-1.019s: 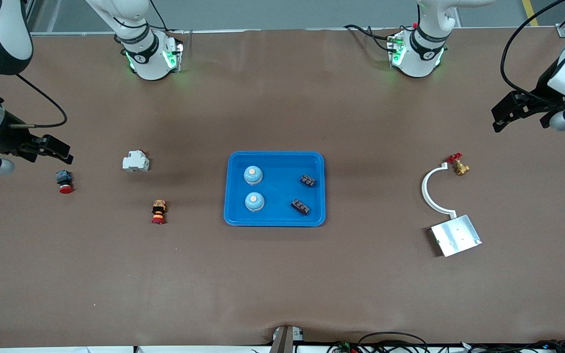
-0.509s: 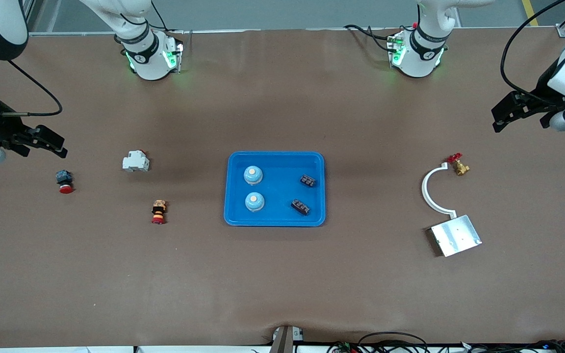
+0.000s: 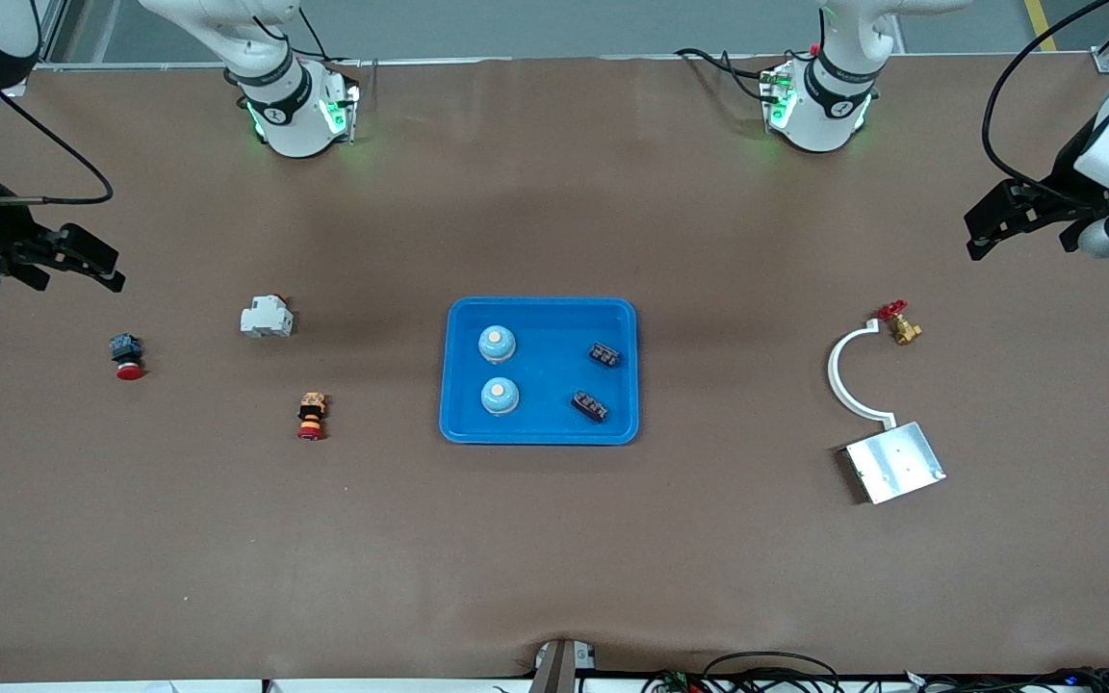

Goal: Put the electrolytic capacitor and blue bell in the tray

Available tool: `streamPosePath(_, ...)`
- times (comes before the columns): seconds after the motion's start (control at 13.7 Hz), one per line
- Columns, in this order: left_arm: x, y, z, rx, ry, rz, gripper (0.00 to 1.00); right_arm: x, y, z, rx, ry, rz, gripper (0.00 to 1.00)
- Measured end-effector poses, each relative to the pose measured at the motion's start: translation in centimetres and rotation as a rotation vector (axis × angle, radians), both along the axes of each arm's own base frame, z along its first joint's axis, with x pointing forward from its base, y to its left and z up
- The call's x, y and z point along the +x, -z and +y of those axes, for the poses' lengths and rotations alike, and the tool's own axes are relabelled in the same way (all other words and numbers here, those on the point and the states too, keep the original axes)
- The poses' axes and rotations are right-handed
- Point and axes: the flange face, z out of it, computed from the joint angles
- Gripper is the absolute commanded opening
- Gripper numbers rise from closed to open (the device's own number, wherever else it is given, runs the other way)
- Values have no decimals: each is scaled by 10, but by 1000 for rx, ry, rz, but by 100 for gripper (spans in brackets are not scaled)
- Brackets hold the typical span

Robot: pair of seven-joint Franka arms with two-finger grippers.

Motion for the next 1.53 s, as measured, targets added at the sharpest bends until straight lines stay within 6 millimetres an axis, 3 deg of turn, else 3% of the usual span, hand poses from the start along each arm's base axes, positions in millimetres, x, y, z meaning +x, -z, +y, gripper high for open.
streamPosePath(0.58, 0, 0, 0, 0, 0, 0, 100, 0, -20, 12, -24, -10, -42, 100)
streamPosePath(0.95, 0, -2, 1, -1, -2, -6, 100, 2, -20, 31, -32, -41, -48, 100)
streamPosePath(1.53, 1, -9, 2, -3, -4, -20, 100, 6, -12, 26, -60, -39, -38, 100)
